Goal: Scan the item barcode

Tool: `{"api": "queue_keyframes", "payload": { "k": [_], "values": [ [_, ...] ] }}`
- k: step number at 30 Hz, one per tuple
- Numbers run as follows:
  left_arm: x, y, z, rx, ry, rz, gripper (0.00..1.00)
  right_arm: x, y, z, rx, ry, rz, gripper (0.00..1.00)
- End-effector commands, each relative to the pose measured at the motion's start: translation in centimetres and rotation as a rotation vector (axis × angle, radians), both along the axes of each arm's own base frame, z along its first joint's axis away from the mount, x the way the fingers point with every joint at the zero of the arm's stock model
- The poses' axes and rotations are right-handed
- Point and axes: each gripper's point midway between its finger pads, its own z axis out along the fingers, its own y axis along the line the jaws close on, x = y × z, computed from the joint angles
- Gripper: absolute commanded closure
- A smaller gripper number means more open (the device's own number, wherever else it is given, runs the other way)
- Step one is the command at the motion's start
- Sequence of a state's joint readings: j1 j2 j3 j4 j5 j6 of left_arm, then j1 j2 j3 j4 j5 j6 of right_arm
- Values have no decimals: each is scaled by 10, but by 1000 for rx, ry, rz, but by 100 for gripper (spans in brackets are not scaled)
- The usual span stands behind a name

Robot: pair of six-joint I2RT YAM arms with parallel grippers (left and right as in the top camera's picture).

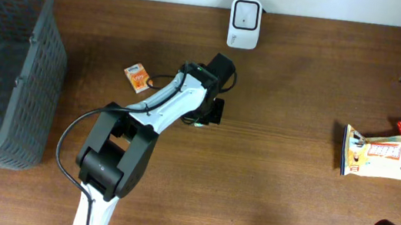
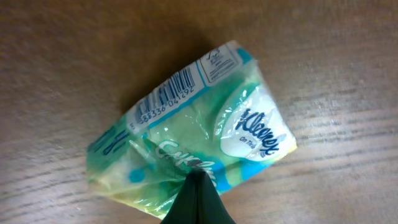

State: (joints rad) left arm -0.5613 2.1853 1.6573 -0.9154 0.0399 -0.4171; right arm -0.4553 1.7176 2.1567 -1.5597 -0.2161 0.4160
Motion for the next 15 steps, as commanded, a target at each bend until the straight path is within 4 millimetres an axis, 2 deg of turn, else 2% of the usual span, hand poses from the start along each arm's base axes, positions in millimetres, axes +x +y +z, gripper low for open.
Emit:
{"api": "queue_keyframes", "payload": {
  "k": [1,11,15],
  "values": [
    [-38,-3,-30,2,152,-8,100,0,3,2,7,-7,3,2],
    [-38,-6,-29,8,139,-20,100,0,3,2,7,-8,3,2],
    [-27,-9,-7,-12,98,-46,100,0,3,2,7,-8,3,2]
  ]
}}
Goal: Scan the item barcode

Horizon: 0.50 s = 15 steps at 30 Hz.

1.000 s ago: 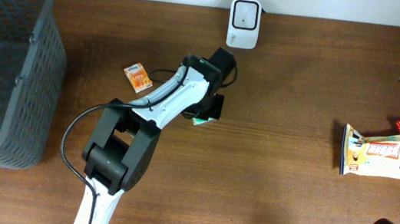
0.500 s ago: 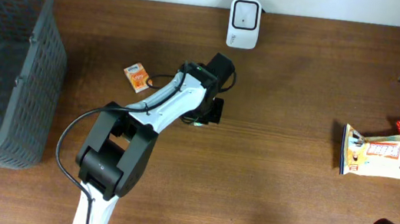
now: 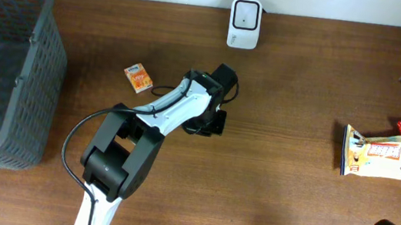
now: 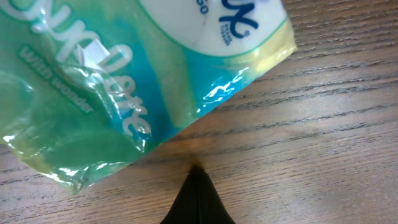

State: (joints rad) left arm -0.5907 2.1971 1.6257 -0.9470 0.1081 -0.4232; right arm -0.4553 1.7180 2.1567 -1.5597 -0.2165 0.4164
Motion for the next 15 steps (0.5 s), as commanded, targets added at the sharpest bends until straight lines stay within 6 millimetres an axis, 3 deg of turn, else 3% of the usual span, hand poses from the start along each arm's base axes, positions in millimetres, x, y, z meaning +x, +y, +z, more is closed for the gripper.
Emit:
{"api": "queue_keyframes", "payload": {
  "k": [1,3,4,5,6,7,8,12,15],
  "values": [
    [9,0,17,-9,-24,-19,100,0,3,2,7,-8,4,2],
    [28,4,44,-28,-86,4,100,0,3,2,7,-7,3,2],
    [38,8,58,-36,-121,20,91,0,3,2,7,-7,3,2],
    [48,13,72,-46,-154,39,79,0,3,2,7,-8,3,2],
    [60,21,87,-63,-191,64,49,0,3,2,7,-8,3,2],
    [71,31,99,-76,-221,94,27,0,3,2,7,-7,3,2],
    [80,42,106,-82,-239,124,19,0,3,2,7,-8,4,2],
    [99,83,99,-99,-217,210,13,0,3,2,7,-7,4,2],
    [97,73,84,-251,-134,114,13,0,3,2,7,-7,3,2]
  ]
}}
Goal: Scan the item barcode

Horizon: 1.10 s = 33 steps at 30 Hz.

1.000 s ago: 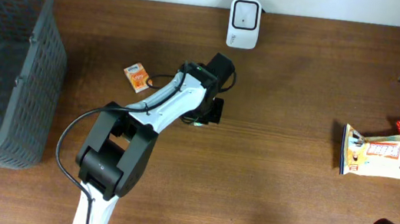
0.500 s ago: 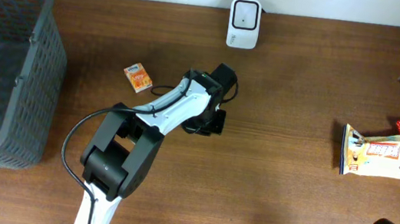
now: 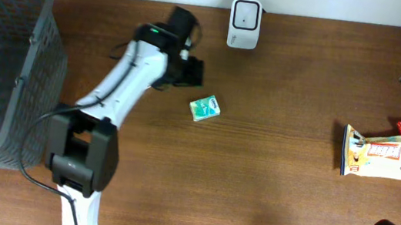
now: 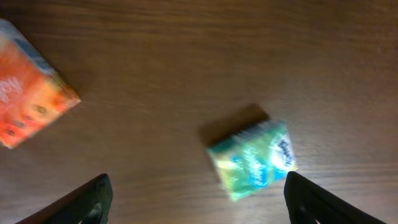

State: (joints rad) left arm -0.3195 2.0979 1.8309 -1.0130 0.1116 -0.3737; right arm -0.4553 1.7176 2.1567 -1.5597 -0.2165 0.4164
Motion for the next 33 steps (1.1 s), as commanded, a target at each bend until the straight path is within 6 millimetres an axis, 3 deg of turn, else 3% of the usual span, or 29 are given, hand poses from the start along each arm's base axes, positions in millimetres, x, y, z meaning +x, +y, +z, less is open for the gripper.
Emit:
{"api": "queue_keyframes", "payload": {
  "k": [1,2,7,13,17,25,31,33],
  "values": [
    [-5,-15,-21,-182,88,-133,14,0,3,2,7,-7,4,2],
    [-7,-19,-28,-219,115,-135,15,0,3,2,7,-7,3,2],
    [-16,-35,-55,-322,208,-163,41,0,3,2,7,-7,3,2],
    [-21,-38,-77,-338,264,-158,50,0,3,2,7,-7,3,2],
    [-23,-40,-84,-351,286,-158,61,0,3,2,7,-7,4,2],
    [-24,-54,-86,-340,265,-194,70,0,3,2,7,-7,4,2],
    [-20,-51,-92,-264,235,-198,80,0,3,2,7,-7,3,2],
    [-19,-51,-92,-264,230,-199,92,0,3,2,7,-7,4,2]
  ]
}}
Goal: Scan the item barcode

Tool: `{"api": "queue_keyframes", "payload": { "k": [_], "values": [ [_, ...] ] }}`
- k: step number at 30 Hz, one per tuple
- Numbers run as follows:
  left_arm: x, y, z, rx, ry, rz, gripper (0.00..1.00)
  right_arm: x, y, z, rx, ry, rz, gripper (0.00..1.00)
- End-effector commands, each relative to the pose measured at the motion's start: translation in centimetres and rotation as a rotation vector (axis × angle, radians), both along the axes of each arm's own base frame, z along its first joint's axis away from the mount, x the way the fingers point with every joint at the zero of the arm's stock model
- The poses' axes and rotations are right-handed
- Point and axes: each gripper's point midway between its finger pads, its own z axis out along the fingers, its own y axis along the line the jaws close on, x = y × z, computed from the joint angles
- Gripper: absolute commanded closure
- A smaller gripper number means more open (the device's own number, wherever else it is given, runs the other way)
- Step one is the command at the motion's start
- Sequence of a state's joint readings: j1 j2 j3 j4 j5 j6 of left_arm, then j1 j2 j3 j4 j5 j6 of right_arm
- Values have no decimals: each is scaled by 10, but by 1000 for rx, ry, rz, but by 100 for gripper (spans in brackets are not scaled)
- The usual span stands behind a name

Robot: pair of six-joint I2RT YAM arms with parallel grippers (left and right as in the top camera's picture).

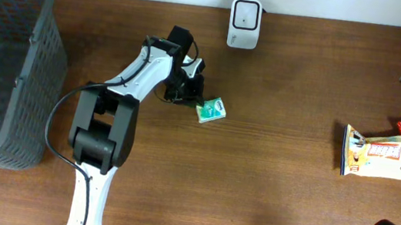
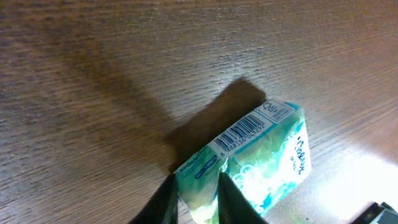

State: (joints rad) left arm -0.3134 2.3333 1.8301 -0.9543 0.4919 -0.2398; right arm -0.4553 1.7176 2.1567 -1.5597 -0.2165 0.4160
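A small green and blue Kleenex tissue pack [image 1: 212, 110] is on the brown table, a short way below and left of the white scanner [image 1: 245, 13] at the back edge. My left gripper [image 1: 191, 96] reaches it from the left and is shut on its near end. In the left wrist view the left gripper [image 2: 199, 198] pinches the pack [image 2: 264, 155] at one corner, and the barcode [image 2: 239, 134] on its side panel faces up. The black end of the right arm shows at the far right edge, but its fingers cannot be made out.
A grey mesh basket stands at the left edge of the table. A white snack bag [image 1: 381, 154] and red packets lie at the far right. The left arm's white links [image 1: 122, 90] cross the table left of the pack.
The left gripper was open and raised near an orange box, with the tissue pack lying free. Now it is low beside the pack and shut on its near end.
First the shut left fingertips rested on the tissue pack in mid table. Then they sat just off its edge. After that the gripper was open, up and to the left, the pack free on the wood. Now it grips the pack's end, barcode up.
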Motion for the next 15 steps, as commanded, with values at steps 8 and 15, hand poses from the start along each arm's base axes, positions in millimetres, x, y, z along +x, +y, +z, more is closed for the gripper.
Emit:
{"api": "queue_keyframes", "payload": {
  "k": [8,15],
  "values": [
    [9,4,1,21,-32,-1,100,0,3,2,7,-7,3,2],
    [56,40,61,259,-262,59,100,0,3,2,7,-7,3,2]
  ]
}}
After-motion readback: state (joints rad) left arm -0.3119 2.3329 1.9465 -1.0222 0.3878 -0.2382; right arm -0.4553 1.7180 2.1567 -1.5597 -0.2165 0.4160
